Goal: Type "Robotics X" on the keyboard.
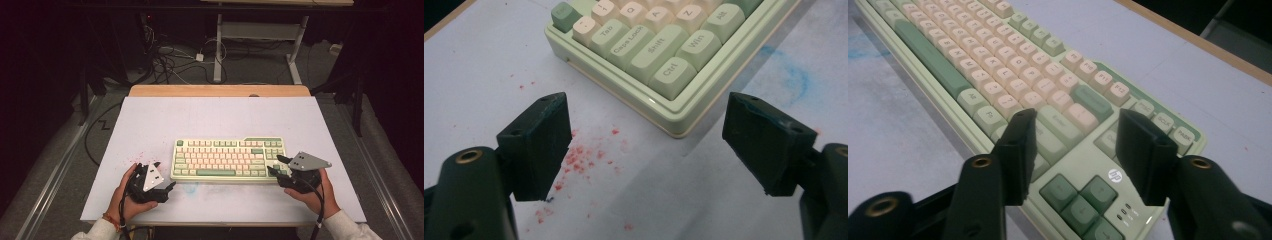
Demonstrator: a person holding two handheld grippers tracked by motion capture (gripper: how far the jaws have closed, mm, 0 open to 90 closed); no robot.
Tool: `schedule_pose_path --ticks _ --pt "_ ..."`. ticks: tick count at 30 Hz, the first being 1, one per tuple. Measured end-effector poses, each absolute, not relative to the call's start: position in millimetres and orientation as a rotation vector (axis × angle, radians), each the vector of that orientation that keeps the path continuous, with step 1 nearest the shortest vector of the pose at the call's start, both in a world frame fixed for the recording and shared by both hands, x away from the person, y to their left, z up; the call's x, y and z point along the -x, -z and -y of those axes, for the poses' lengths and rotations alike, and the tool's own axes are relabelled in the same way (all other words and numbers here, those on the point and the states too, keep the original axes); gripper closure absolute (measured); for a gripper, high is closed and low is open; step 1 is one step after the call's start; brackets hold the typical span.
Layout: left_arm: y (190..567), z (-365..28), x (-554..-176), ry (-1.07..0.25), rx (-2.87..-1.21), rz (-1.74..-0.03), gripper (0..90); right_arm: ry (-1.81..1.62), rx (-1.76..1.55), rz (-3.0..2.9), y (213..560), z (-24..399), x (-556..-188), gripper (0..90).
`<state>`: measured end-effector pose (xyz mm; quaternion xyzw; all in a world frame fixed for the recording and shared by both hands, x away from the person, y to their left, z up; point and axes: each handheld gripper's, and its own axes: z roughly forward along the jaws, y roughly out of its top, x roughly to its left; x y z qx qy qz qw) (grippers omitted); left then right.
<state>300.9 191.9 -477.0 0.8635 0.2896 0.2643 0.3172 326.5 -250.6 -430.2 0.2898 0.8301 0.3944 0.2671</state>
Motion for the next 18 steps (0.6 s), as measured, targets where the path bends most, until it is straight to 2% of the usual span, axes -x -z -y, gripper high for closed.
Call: schedule_pose_path --ticks 15,18 --pt "480.7 -188.8 -304.2 -0.679 -2.3 -0.771 18.5 -1.036 -0.719 -2.339 427.2 221.9 -346.7 85.5" --pt "481.6 -187.2 -304.7 -0.672 -2.309 -0.762 18.5 -1.03 -0.705 -2.358 428.0 215.9 -349.4 87.5"
